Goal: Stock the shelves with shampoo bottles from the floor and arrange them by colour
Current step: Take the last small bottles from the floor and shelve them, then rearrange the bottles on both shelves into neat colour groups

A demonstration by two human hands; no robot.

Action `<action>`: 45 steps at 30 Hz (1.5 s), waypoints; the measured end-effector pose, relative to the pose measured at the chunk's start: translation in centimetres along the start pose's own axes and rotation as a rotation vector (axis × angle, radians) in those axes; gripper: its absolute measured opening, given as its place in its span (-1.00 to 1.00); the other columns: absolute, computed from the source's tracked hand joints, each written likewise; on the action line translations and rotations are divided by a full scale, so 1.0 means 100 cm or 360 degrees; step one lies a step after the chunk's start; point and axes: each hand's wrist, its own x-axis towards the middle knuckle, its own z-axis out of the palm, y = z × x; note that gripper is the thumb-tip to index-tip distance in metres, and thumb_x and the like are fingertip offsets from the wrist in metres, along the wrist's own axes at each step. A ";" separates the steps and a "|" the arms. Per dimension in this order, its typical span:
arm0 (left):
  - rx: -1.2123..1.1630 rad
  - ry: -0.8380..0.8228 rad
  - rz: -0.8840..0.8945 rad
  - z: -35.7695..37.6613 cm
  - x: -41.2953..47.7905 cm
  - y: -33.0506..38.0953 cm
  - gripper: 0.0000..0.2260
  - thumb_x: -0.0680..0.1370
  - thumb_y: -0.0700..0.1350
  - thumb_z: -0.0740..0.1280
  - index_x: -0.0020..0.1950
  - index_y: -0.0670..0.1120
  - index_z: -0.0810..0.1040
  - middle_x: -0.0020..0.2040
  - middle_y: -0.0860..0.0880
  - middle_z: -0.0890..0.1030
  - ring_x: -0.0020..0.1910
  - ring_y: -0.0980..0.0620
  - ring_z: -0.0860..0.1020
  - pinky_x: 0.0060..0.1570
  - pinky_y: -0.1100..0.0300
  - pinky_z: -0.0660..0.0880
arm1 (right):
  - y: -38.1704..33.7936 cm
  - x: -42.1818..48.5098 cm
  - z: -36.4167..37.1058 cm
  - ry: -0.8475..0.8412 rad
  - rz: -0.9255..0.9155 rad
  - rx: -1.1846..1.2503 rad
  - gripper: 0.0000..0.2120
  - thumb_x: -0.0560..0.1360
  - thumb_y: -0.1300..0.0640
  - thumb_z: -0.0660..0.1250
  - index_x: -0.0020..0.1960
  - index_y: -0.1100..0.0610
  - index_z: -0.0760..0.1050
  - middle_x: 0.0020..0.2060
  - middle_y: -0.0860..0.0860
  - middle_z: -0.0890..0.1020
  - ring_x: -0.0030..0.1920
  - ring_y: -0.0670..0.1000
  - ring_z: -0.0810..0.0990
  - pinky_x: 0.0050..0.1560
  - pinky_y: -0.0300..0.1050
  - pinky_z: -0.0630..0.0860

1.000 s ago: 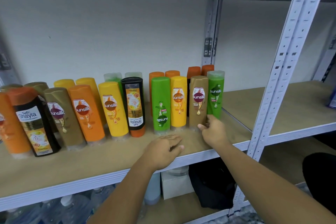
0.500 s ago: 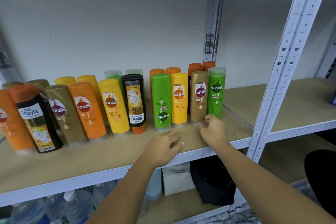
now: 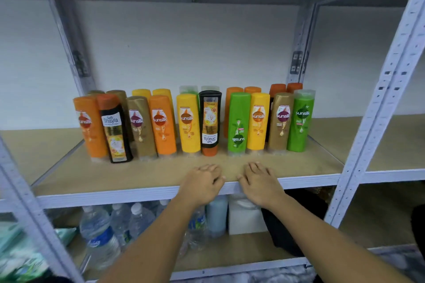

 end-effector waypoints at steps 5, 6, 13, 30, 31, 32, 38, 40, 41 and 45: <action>0.0068 0.0047 -0.0313 -0.014 -0.036 -0.049 -0.54 0.69 0.13 0.05 0.50 -0.05 0.39 0.52 -0.01 0.40 0.51 0.01 0.30 0.47 0.07 0.20 | -0.054 -0.005 -0.007 -0.0185 -0.0160 -0.0010 -0.49 0.70 -0.07 -0.10 0.59 0.13 0.12 0.59 0.05 0.17 0.60 0.09 0.05 0.53 0.10 0.04; 0.0088 0.0046 -0.0352 -0.016 -0.042 -0.055 -0.54 0.69 0.14 0.05 0.50 -0.05 0.38 0.51 -0.01 0.41 0.51 0.00 0.31 0.46 0.06 0.22 | -0.063 -0.006 -0.008 -0.0229 -0.0202 -0.0009 -0.49 0.71 -0.05 -0.10 0.60 0.12 0.08 0.61 0.04 0.13 0.61 0.08 0.02 0.54 0.10 0.02; 0.0096 0.0001 -0.0383 -0.019 -0.040 -0.064 -0.50 0.67 0.16 0.01 0.54 -0.03 0.32 0.53 0.00 0.37 0.51 0.00 0.28 0.47 -0.04 0.21 | -0.079 0.002 -0.016 -0.0331 -0.0229 0.0031 -0.49 0.72 -0.07 -0.14 0.61 0.09 0.08 0.62 0.01 0.09 0.62 0.04 0.00 0.53 0.11 0.03; 0.0280 0.0567 -0.0302 0.012 -0.037 -0.068 -0.56 0.69 0.05 0.07 0.42 -0.12 0.53 0.40 -0.06 0.55 0.43 -0.05 0.46 0.41 -0.12 0.31 | -0.088 0.018 0.031 0.0349 -0.0226 0.0013 -0.49 0.67 0.01 0.00 0.45 0.26 0.44 0.43 0.15 0.48 0.48 0.13 0.41 0.46 0.21 0.29; 0.0267 0.0522 -0.0322 0.009 -0.038 -0.066 -0.56 0.69 0.05 0.07 0.43 -0.12 0.52 0.41 -0.06 0.54 0.45 -0.05 0.44 0.42 -0.13 0.30 | -0.088 0.017 0.027 0.0288 -0.0230 0.0020 -0.49 0.67 0.01 0.00 0.47 0.26 0.42 0.45 0.15 0.46 0.49 0.14 0.38 0.48 0.22 0.27; 0.0235 0.0449 -0.0341 0.004 -0.037 -0.065 -0.56 0.69 0.05 0.07 0.44 -0.12 0.51 0.43 -0.06 0.53 0.46 -0.05 0.43 0.43 -0.13 0.29 | -0.087 0.018 0.021 0.0205 -0.0224 0.0036 -0.48 0.67 0.00 -0.01 0.48 0.27 0.40 0.47 0.16 0.44 0.50 0.15 0.36 0.49 0.23 0.25; -0.0022 -0.0374 -0.0448 -0.050 -0.043 -0.056 -0.50 0.70 0.07 0.00 0.60 -0.10 0.25 0.60 -0.06 0.27 0.59 -0.06 0.18 0.54 -0.08 0.10 | -0.092 0.008 -0.032 -0.0399 -0.0197 0.0188 -0.37 0.62 -0.10 -0.08 0.47 0.27 0.39 0.46 0.17 0.44 0.45 0.19 0.41 0.45 0.18 0.32; -0.0194 -0.0603 -0.0483 -0.084 -0.049 -0.049 -0.54 0.71 0.05 0.06 0.59 -0.09 0.24 0.58 -0.07 0.28 0.54 -0.11 0.26 0.46 0.02 0.24 | -0.092 0.004 -0.070 -0.0604 -0.0158 0.0300 -0.43 0.66 -0.07 -0.06 0.48 0.25 0.36 0.43 0.14 0.46 0.42 0.17 0.42 0.43 0.07 0.32; -0.0251 -0.0666 -0.0523 -0.108 -0.053 -0.044 -0.55 0.71 0.06 0.08 0.57 -0.08 0.26 0.56 -0.07 0.31 0.48 -0.13 0.33 0.38 0.02 0.34 | -0.092 0.002 -0.092 -0.0664 -0.0141 0.0343 -0.50 0.68 -0.04 0.00 0.45 0.25 0.39 0.39 0.14 0.49 0.37 0.17 0.45 0.38 0.05 0.35; -0.0364 -0.0740 -0.0597 -0.201 -0.067 -0.022 -0.53 0.70 0.08 0.11 0.59 -0.04 0.26 0.53 -0.04 0.38 0.38 -0.14 0.45 0.27 0.02 0.46 | -0.100 -0.010 -0.188 -0.0803 -0.0101 0.0492 -0.62 0.68 -0.02 0.11 0.37 0.16 0.45 0.31 0.11 0.56 0.31 0.18 0.50 0.25 0.10 0.46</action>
